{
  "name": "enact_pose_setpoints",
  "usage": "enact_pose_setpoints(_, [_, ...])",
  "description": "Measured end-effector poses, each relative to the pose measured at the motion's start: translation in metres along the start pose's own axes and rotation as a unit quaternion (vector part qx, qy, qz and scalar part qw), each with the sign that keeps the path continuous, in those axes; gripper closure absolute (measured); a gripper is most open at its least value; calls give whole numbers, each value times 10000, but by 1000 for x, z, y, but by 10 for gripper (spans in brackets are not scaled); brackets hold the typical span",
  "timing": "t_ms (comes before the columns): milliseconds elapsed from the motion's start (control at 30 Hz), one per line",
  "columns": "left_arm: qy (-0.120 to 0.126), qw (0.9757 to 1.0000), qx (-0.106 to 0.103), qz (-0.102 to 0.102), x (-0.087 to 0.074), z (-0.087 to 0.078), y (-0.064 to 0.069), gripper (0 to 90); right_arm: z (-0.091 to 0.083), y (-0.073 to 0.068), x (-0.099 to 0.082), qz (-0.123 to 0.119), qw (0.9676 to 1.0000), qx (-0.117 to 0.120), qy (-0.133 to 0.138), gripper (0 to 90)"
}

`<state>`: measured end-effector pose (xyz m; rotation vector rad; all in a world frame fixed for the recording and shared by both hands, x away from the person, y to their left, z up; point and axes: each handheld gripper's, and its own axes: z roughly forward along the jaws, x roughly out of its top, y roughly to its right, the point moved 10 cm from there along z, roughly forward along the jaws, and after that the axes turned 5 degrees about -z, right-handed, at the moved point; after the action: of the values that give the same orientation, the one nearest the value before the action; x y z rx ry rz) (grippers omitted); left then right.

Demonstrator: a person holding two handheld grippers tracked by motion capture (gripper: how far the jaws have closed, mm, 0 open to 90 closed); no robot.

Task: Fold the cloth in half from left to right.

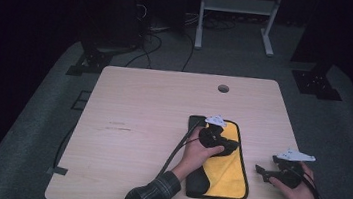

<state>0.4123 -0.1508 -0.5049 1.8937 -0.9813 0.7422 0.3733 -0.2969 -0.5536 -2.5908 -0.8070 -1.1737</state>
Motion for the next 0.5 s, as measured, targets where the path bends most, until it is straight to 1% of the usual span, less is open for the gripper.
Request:
enact_pose_setpoints(200, [-256,9996,77,-44,-9,17,-6,869,0,0,0,-9,10000,7,-1,182])
enact_pose_setpoints(367, [-451,9988,162,-96,-15,27,-7,856,0,0,0,-12,10000,8,-1,182])
enact_pose_setpoints(433, [-416,9990,144,-88,-14,27,-6,825,0,0,0,-12,10000,10,-2,182])
enact_pose_setpoints(500, [-337,9993,121,-50,-9,22,-4,767,0,0,0,-14,10000,12,0,182])
